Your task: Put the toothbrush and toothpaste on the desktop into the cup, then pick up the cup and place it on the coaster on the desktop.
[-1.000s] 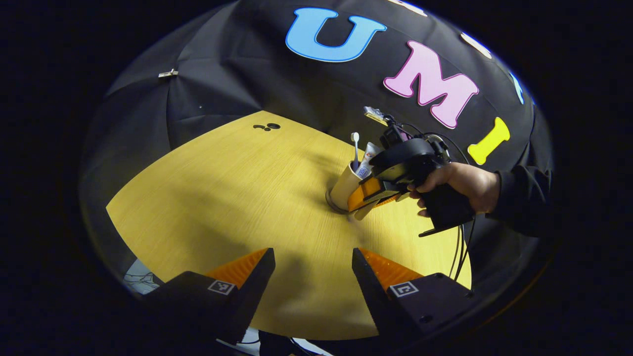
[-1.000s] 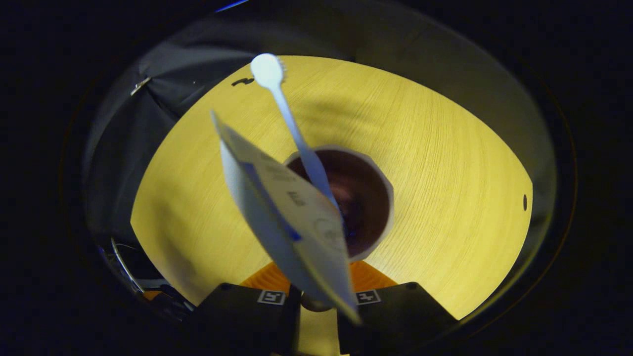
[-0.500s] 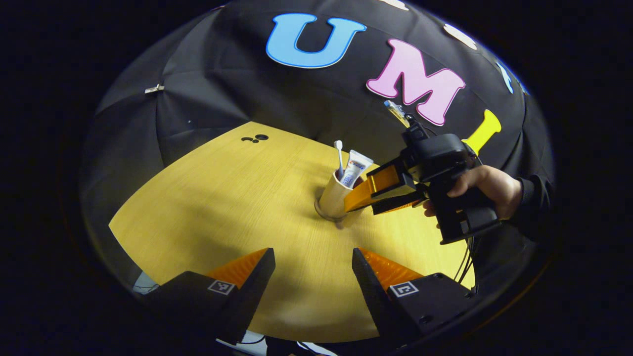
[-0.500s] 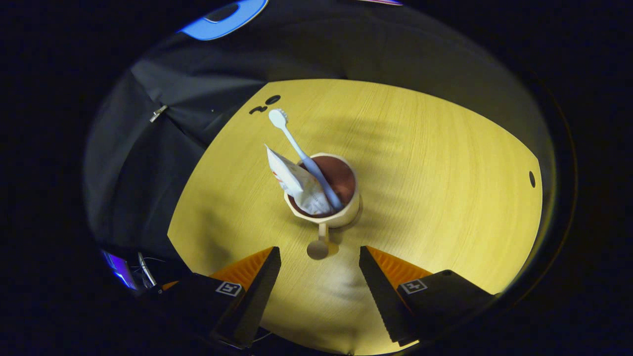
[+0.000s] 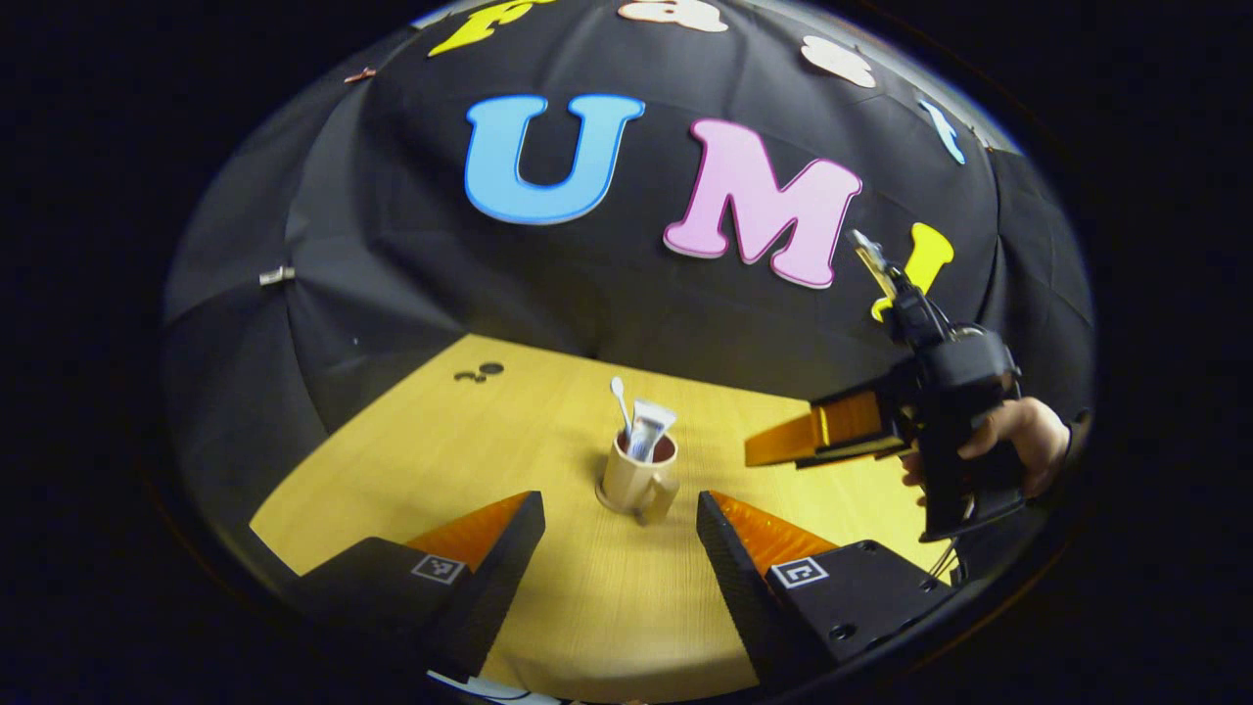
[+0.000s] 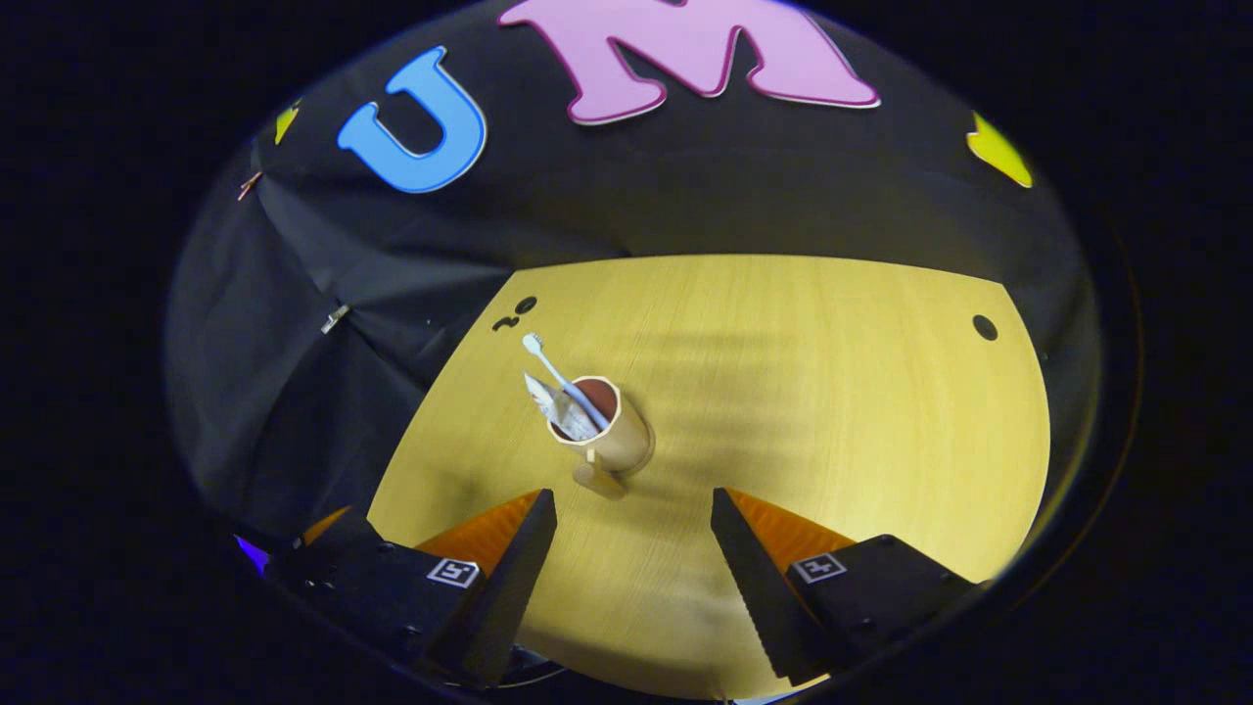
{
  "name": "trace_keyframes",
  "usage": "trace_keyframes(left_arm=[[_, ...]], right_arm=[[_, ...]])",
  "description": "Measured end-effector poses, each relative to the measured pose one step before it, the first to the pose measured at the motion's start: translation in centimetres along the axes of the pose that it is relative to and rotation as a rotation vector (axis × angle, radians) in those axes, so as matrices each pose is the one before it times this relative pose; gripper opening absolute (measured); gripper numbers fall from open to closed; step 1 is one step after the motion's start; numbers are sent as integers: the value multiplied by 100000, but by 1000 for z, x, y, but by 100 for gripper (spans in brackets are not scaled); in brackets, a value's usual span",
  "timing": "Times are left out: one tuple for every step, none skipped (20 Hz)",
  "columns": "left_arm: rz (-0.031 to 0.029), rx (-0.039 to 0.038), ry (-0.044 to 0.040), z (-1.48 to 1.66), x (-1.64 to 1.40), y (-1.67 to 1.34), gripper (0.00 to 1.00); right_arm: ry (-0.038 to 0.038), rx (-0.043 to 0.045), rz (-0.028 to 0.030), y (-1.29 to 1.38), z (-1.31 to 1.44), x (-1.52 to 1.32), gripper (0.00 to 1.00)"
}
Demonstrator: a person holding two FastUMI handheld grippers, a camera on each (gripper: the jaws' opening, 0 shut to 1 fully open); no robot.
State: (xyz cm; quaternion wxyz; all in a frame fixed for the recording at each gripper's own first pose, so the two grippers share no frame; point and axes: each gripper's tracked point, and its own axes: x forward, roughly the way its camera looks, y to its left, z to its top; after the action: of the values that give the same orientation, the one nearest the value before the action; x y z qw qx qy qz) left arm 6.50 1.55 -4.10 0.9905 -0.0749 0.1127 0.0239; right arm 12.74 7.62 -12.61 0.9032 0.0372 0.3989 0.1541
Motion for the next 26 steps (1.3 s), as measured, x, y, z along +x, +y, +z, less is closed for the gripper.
trace_keyframes(left_arm=[[8,1359,-3627,1131,-309,-636,98],[-494,846,-3108,1080,-189,-611,97],[-1037,295,-2239,668,-98,-677,97],[-816,-196,-2281,738,-62,-655,97],[-194,-298,-1520,399,-104,-429,97],[218,-345,-1431,244,-98,-348,97],[247,-10,-734,44,-90,-384,97],[65,216,-640,5,-132,-413,97],[-124,356,-510,-52,-140,-400,97],[-579,280,-820,-39,-176,-505,97],[-1361,233,-986,63,-128,-604,97],[-1821,-38,-782,40,-208,-746,97],[-1697,-162,-655,71,-61,-677,97],[-1588,-104,-582,8,-166,-616,97],[-1133,96,-362,70,12,-527,97],[-548,438,256,-87,91,-421,97],[131,825,714,-111,205,-257,97],[330,979,1204,-299,286,-146,97],[-216,620,1181,-207,58,-311,97],[-414,50,501,-100,-49,-359,97],[-609,-83,298,-101,14,-317,97],[-158,212,667,-221,-13,-215,97],[439,508,740,-198,-80,-26,97],[485,435,485,-170,-77,-45,97],[674,176,222,-40,-119,-38,97],[558,-109,346,-109,-39,6,97]], right_arm=[[-3584,404,-1200,-816,291,-1076,99],[-4518,438,-2074,-902,269,-1243,98],[-4824,1015,-2453,-992,406,-1311,98],[-4583,1067,-2019,-866,116,-1046,98],[-4913,198,-2652,-958,122,-1057,98],[-4396,-1079,-3139,-1211,136,-831,98],[-3868,-1714,-2668,-1205,211,-933,98],[-3550,-1987,-2183,-1027,242,-997,98],[-3207,-1167,-2378,-725,206,-794,98],[-3322,151,-1693,-698,366,-811,98],[-3174,367,-1137,-608,436,-771,98],[-3218,-29,-2038,-876,458,-866,98],[-2960,-217,-2663,-1102,392,-638,98],[-2596,70,-1706,-794,397,-563,98],[-1845,627,-1259,-520,54,-459,98],[401,1002,-144,-338,-483,-170,98],[1925,1466,482,9,-837,-343,98],[2471,1203,624,-49,-722,-85,98],[1627,972,30,-181,-392,21,98],[320,534,9,-205,-85,3,98],[-172,28,65,-170,71,28,98],[-217,-279,-183,-143,126,18,98],[21,-119,139,-26,-105,-89,98],[-24,291,684,48,-37,-100,98],[48,710,1166,174,-65,48,98],[341,984,1394,121,-259,13,98]])
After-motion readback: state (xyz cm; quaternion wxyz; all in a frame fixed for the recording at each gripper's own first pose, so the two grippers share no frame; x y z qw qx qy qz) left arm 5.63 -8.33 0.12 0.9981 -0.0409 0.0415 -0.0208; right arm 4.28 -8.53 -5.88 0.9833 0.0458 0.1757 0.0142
